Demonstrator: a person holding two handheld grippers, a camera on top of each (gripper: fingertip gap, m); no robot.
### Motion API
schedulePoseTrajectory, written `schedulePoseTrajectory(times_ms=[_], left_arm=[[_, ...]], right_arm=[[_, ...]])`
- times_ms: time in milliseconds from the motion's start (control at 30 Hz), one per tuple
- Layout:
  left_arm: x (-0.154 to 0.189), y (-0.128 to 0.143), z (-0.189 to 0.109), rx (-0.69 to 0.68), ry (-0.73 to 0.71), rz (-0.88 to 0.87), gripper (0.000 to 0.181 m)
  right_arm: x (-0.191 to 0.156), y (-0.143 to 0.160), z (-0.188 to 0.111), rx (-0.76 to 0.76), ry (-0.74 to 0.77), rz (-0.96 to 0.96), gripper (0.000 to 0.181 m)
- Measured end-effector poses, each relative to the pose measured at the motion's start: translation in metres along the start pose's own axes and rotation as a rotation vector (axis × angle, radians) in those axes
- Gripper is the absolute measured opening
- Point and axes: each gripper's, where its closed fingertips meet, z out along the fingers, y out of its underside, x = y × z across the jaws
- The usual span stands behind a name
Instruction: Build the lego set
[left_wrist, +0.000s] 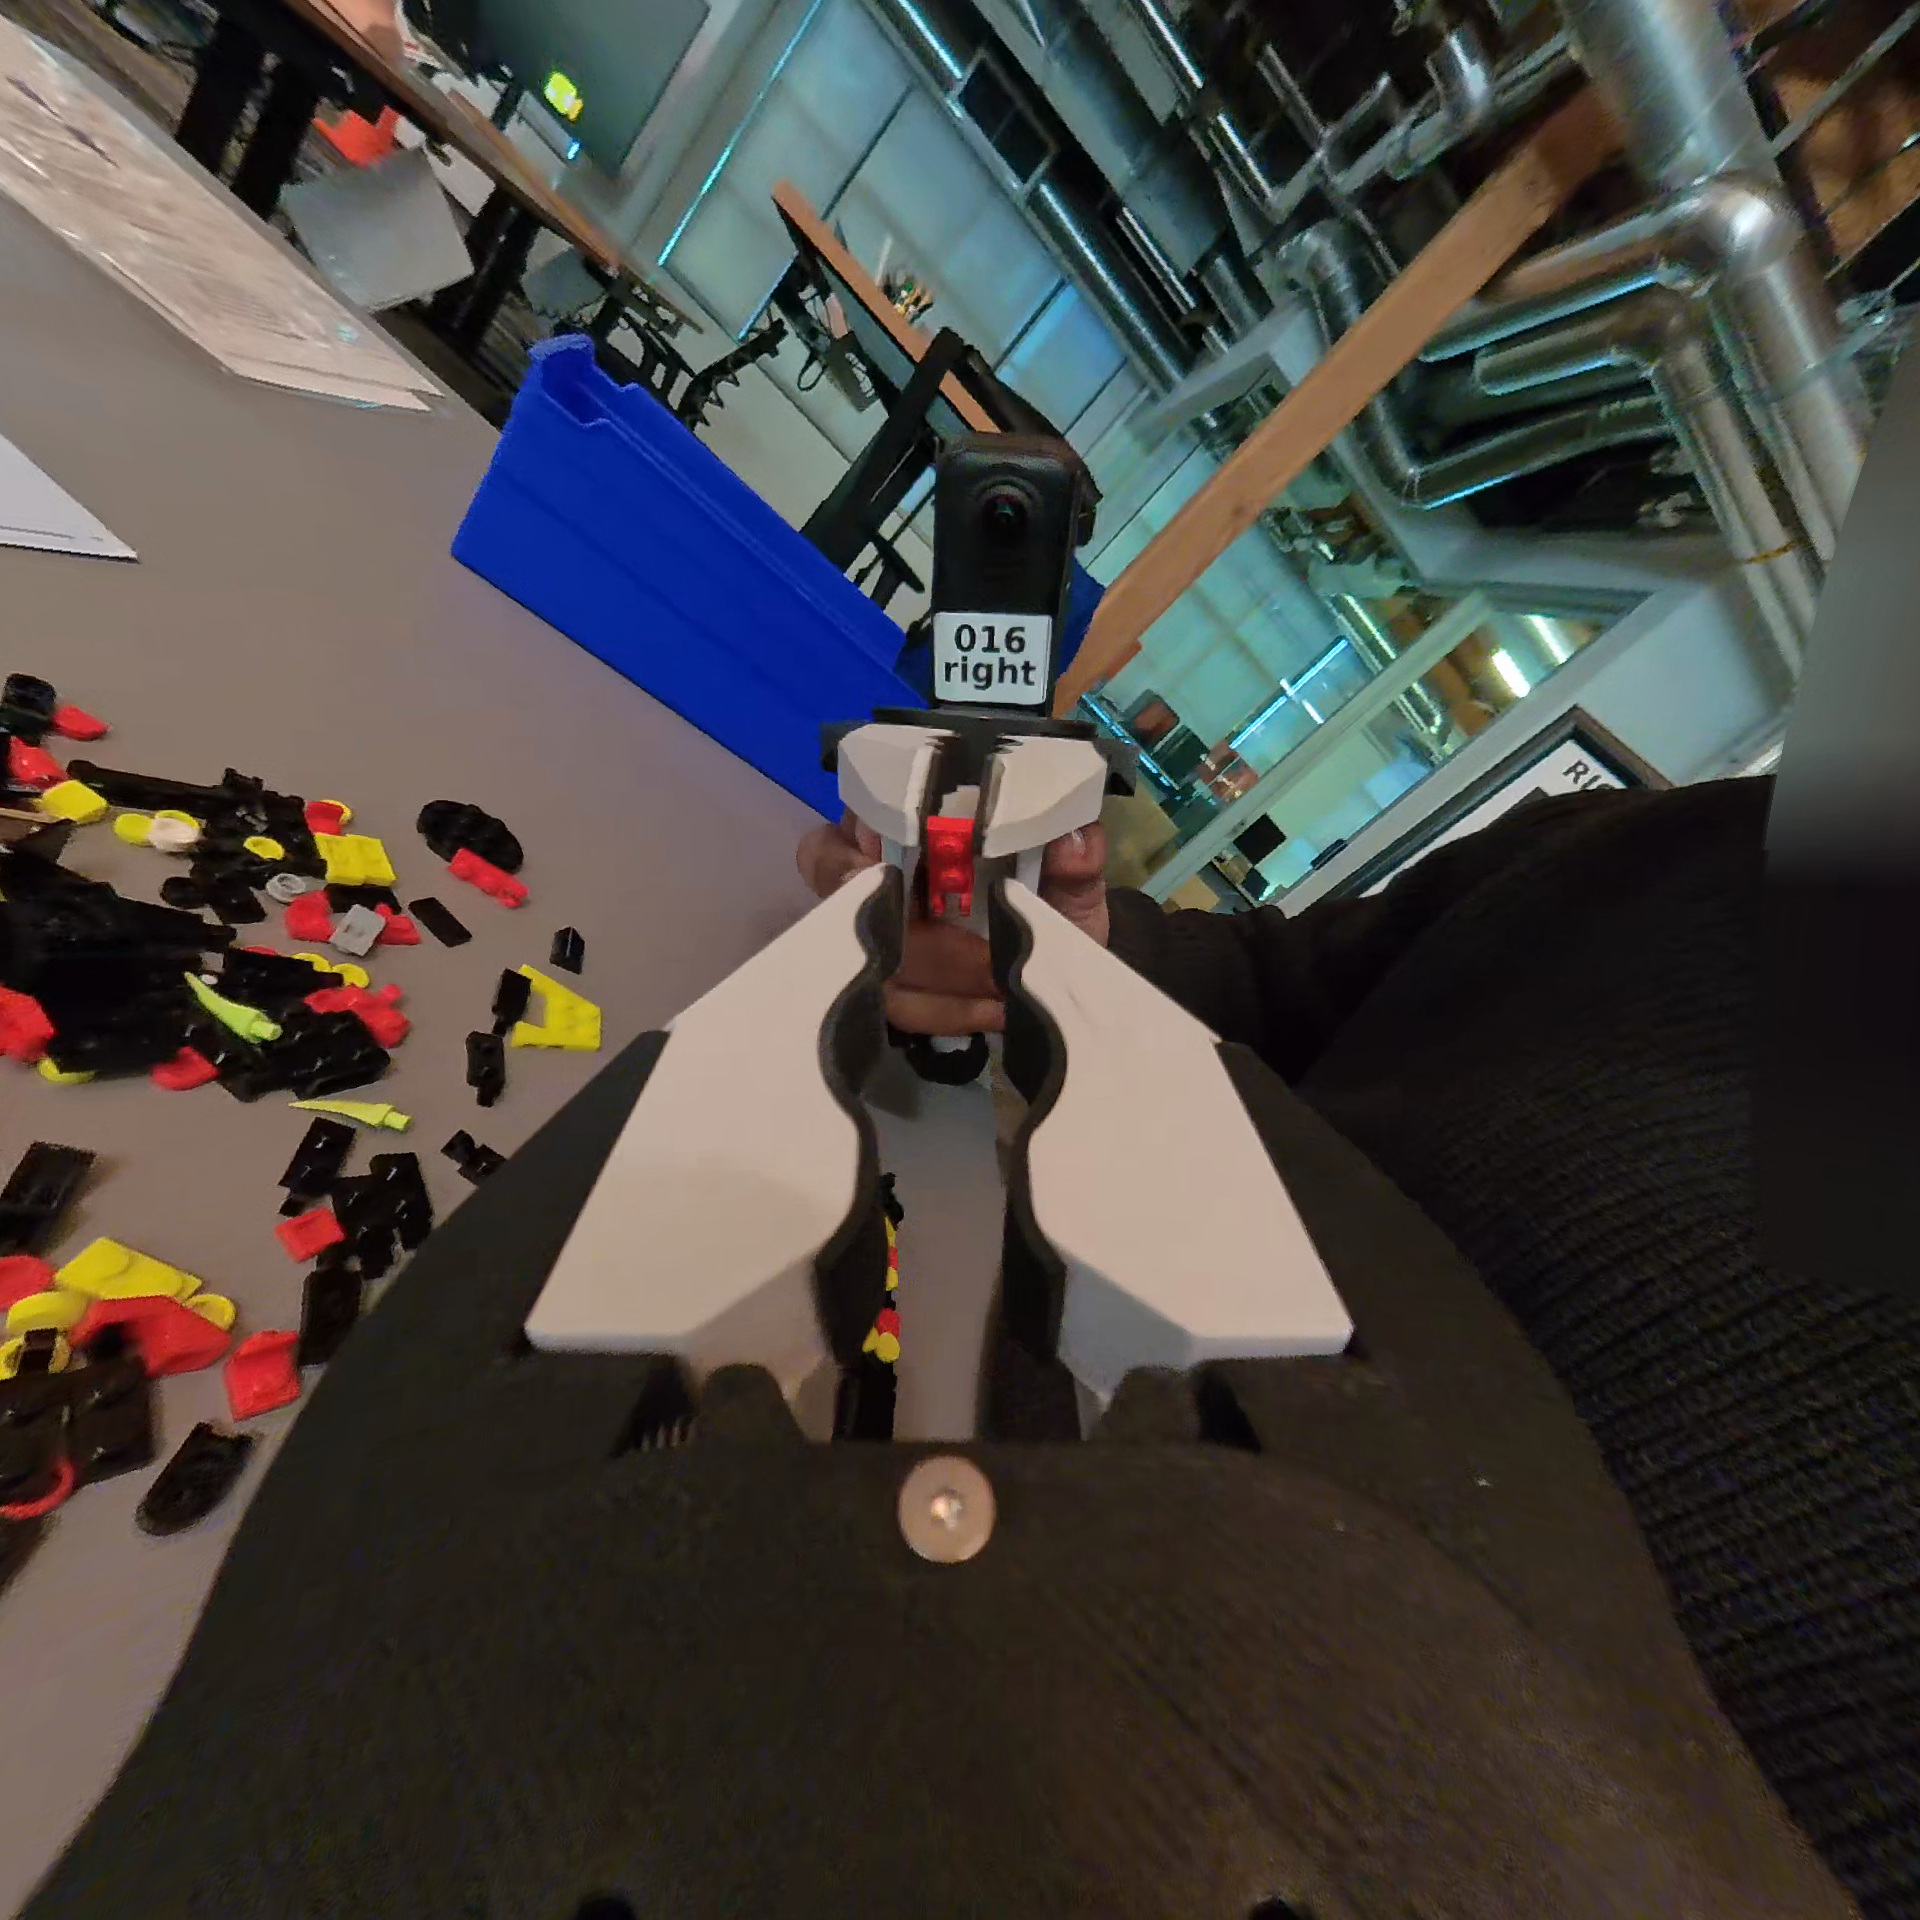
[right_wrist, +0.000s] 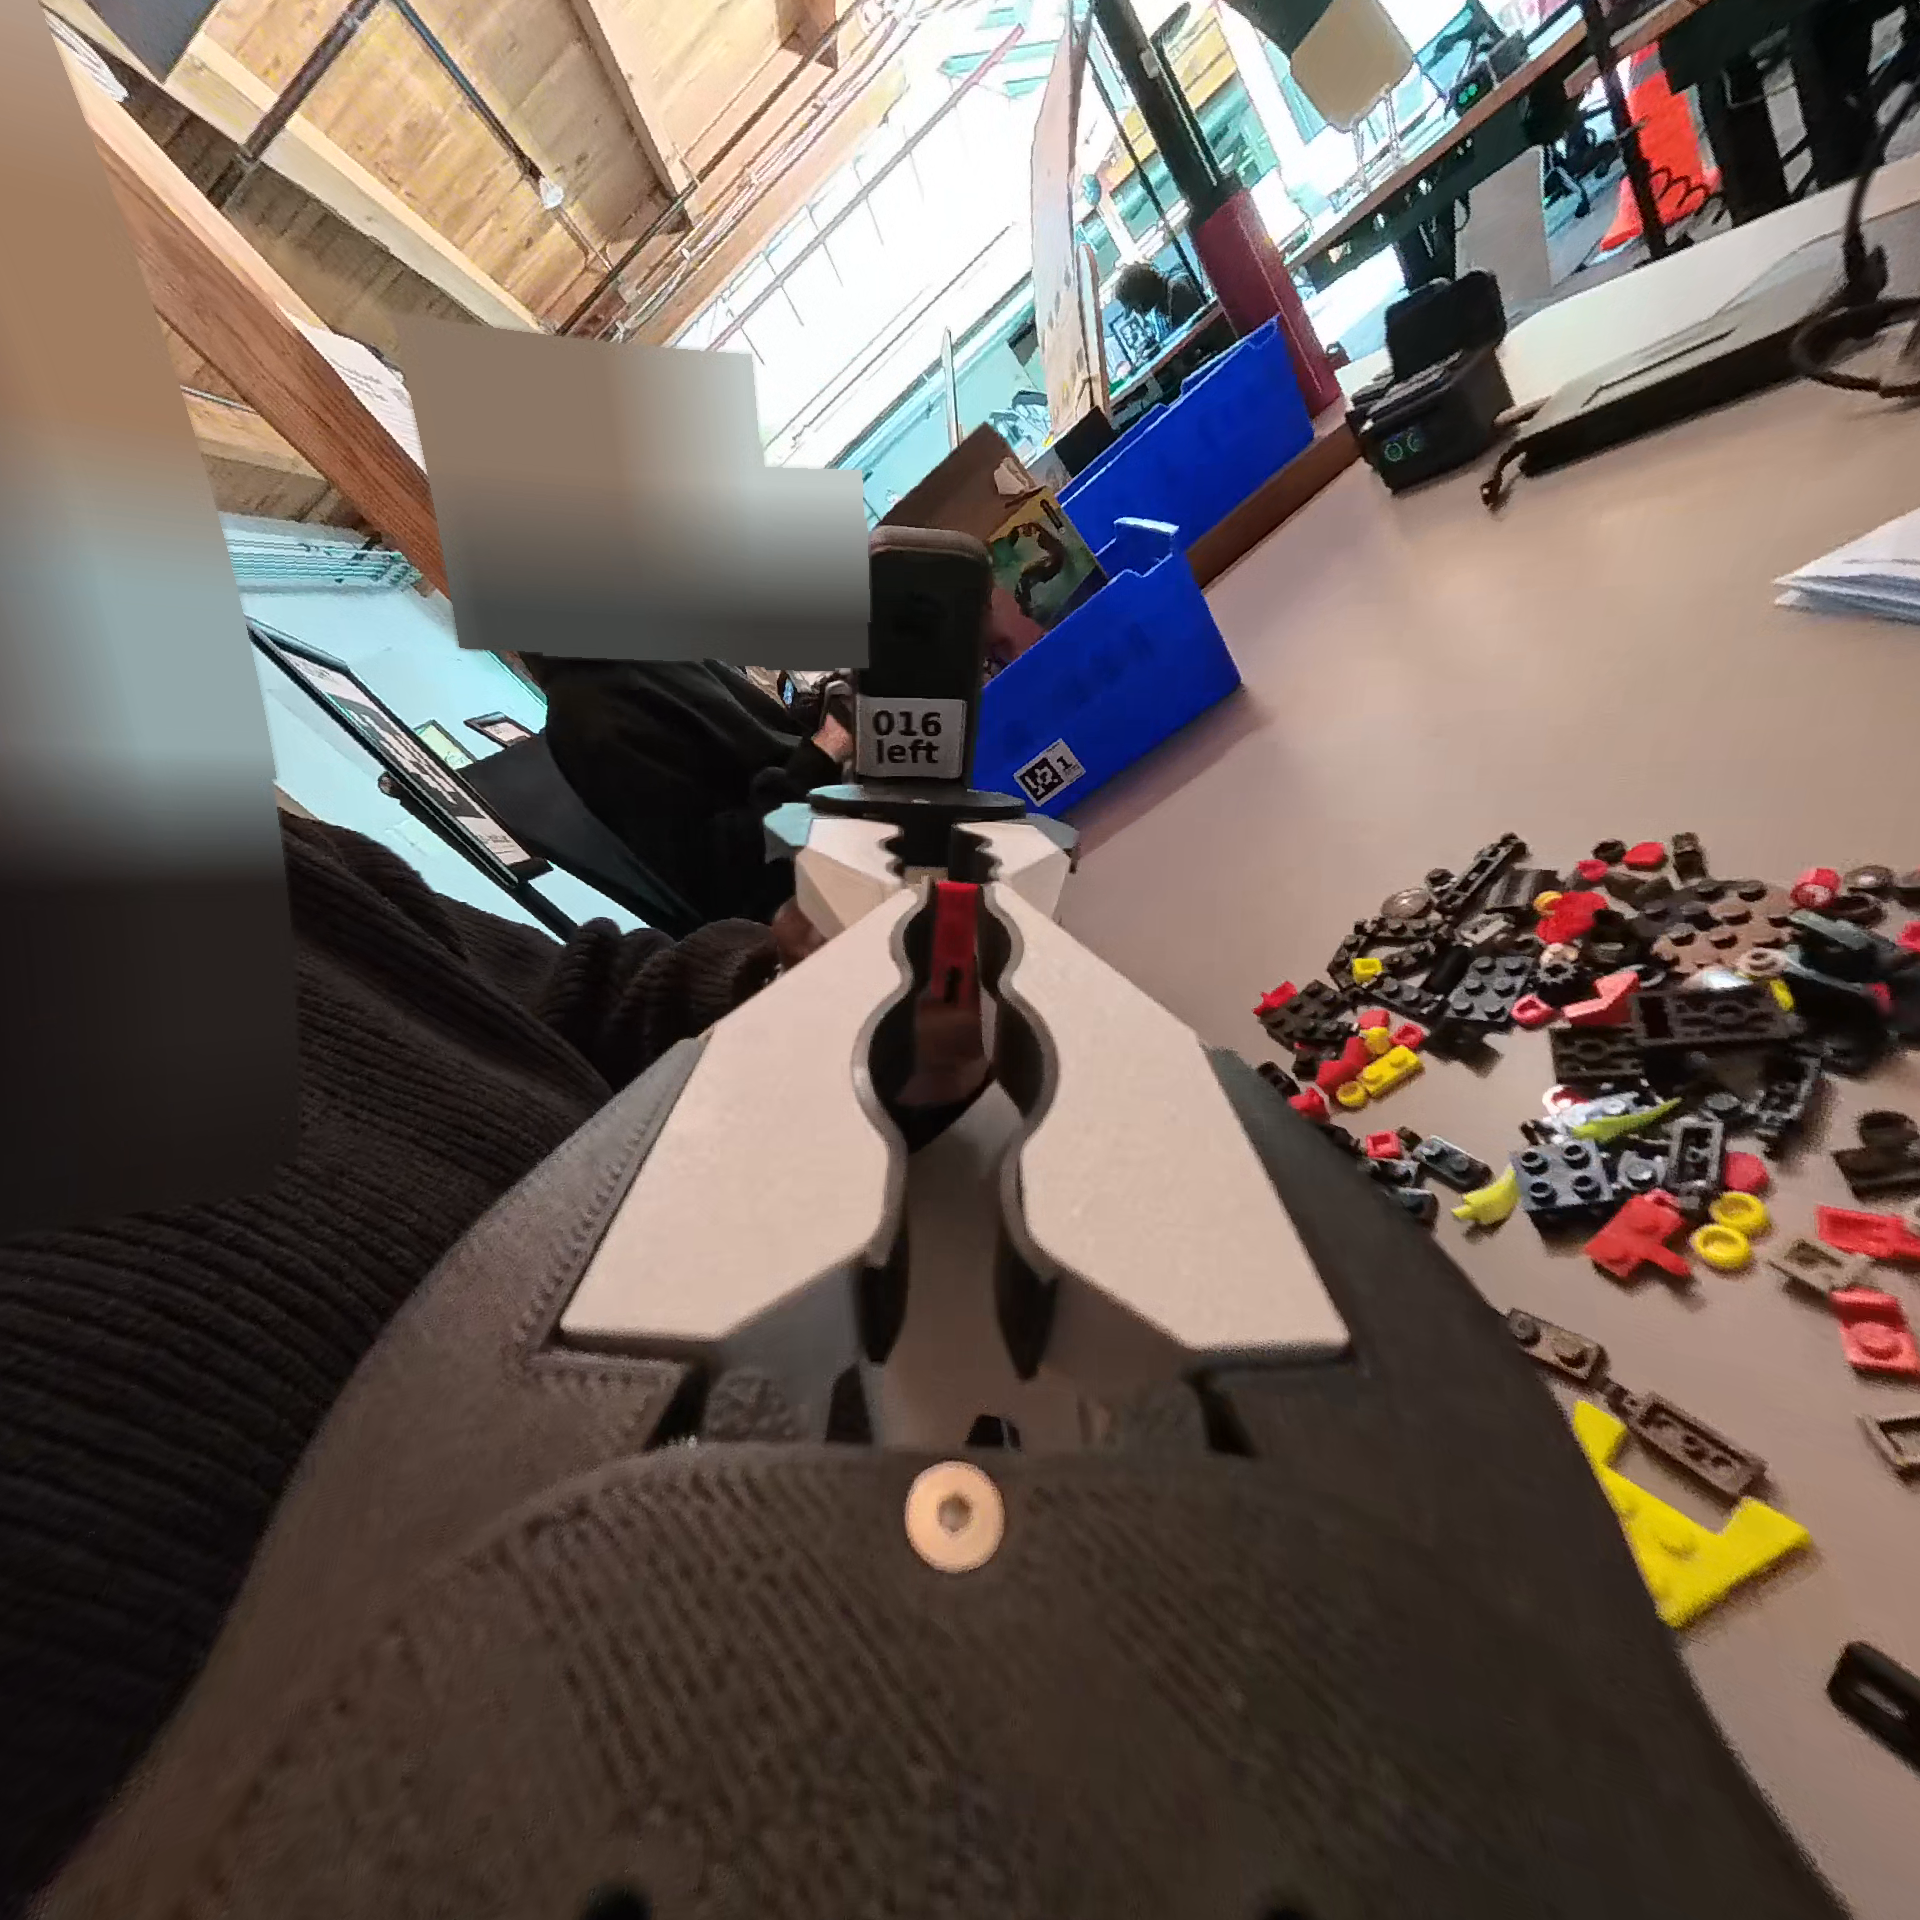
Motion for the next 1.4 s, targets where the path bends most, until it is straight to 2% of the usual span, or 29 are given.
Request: schedulePoseTrajectory(times_ms=[200, 433, 933, 1400], left_arm=[[0.000, 0.008, 0.004, -0.034, 0.022, -0.045, 0.023], [0.000, 0.003, 0.001, -0.013, 0.017, -0.024, 0.005], [-0.007, -0.006, -0.008, 0.009, -0.013, 0.005, 0.004], [-0.004, 0.014, -0.001, -0.109, -0.002, 0.034, 0.013]], right_arm=[[0.001, -0.001, 0.001, 0.017, -0.009, 0.024, 0.006], [0.001, 0.000, -0.001, 0.013, -0.008, 0.022, 0.006], [0.007, 0.007, -0.010, -0.056, -0.012, 0.021, 0.006], [0.001, 0.021, -0.011, -0.159, -0.024, -0.079, 0.006]])
